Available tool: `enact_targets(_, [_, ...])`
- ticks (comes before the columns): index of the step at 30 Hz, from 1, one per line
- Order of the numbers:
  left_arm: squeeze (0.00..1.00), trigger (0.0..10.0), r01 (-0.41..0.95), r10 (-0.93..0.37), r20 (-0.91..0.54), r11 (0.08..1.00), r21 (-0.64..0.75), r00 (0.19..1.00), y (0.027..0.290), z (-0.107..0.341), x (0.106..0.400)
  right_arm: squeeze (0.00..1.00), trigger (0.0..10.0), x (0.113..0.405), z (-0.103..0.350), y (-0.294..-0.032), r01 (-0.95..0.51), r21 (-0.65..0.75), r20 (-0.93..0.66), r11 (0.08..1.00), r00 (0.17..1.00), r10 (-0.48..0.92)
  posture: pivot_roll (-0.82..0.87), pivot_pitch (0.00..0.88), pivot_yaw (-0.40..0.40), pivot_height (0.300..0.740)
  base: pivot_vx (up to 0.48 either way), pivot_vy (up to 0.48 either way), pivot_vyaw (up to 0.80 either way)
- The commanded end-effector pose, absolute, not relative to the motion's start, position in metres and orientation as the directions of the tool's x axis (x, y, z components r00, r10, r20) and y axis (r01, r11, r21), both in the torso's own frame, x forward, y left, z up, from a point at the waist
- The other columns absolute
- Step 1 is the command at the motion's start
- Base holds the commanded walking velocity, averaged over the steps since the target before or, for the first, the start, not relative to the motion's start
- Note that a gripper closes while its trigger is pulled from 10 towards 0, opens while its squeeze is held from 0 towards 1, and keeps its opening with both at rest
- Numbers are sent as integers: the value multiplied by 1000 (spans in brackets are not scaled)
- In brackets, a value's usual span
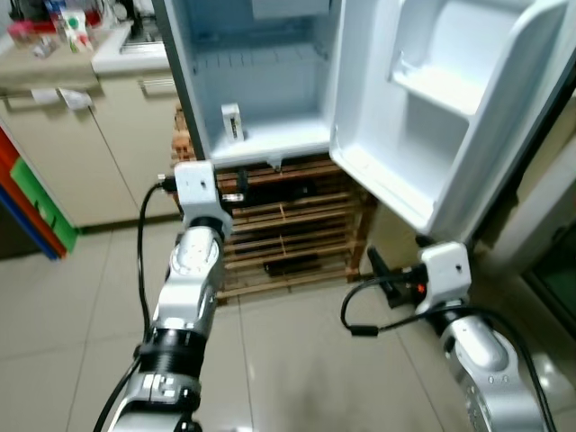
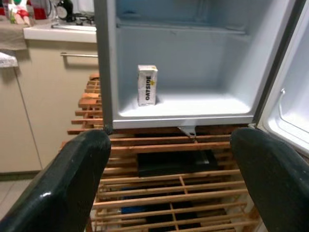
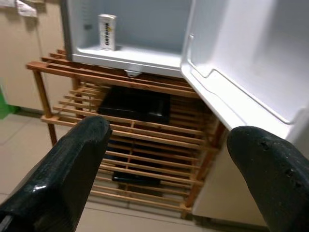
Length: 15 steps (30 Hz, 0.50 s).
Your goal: Restocking fridge
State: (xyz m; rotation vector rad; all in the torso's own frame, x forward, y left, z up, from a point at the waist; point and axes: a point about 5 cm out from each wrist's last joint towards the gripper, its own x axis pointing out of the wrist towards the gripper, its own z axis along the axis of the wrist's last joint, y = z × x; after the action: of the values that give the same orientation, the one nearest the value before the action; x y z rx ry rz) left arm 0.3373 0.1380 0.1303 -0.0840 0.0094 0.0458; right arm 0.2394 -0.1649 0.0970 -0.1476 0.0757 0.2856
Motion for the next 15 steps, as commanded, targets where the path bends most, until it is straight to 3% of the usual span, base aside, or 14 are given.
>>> enact_targets(1, [0,10000,-53,53,1,996,-76,999,141,134,339,39,10000,240,105,-162,-293,-142,-56,946,956,288,-208,0,50,740,0,0,0])
enact_targets(13, [0,10000,-56,57,10,995,-78,998,143,135,339,43,10000,245,105,-163,-270,-125,-41,955,963,267,-201,0,54,740,283,-333,0])
enact_targets(15, [0,10000,13,-12,14,999,-53,1000,148,131,330,43,10000,244,105,-164,-257,-126,-36,958,966,255,-204,0,56,740,157,-180,0])
